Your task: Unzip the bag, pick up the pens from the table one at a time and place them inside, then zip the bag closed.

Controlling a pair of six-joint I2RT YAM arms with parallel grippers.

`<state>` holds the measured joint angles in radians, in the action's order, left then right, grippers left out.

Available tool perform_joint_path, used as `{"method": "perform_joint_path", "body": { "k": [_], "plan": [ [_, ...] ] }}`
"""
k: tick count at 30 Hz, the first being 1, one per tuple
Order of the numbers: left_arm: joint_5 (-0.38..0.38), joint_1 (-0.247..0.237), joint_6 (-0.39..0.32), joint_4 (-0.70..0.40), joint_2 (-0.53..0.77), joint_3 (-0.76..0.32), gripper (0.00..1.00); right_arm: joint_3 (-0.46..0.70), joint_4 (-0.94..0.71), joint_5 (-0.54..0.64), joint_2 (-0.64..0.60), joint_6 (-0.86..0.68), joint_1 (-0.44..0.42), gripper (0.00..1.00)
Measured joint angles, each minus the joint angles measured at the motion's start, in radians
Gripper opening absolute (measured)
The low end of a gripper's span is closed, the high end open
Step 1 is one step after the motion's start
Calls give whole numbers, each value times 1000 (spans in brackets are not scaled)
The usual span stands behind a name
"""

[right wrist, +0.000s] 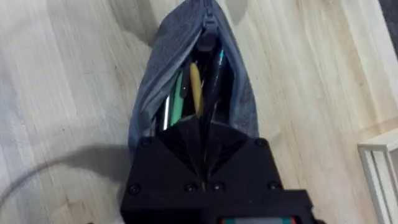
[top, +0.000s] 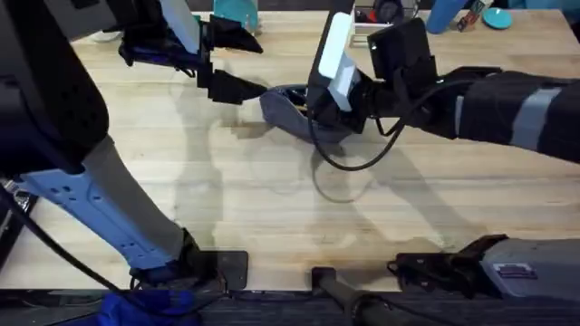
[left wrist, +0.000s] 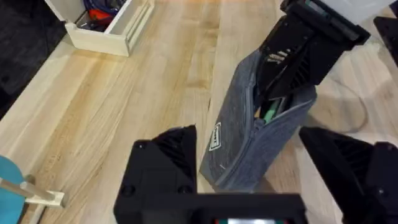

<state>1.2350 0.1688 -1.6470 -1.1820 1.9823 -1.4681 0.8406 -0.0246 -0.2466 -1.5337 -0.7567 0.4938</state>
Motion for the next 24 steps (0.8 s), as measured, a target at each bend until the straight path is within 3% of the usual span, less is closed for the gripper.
{"method": "perform_joint_path", "body": {
  "k": [3,5,7,11,12,24],
  "plan": [
    [0,0,0,0,0,0,994,0,10,5,0,0,0,34],
    [0,0,0,0,0,0,994,0,13,8,0,1,0,87],
    [0,0,0,0,0,0,994,0,18,11,0,-2,0,322],
    [0,0,0,0,0,0,994,0,22,15,0,-3,0,903],
    [0,0,0,0,0,0,994,0,24,15,0,-6,0,972],
    [0,0,0,0,0,0,994,0,30,19,0,-7,0,996]
  ]
}}
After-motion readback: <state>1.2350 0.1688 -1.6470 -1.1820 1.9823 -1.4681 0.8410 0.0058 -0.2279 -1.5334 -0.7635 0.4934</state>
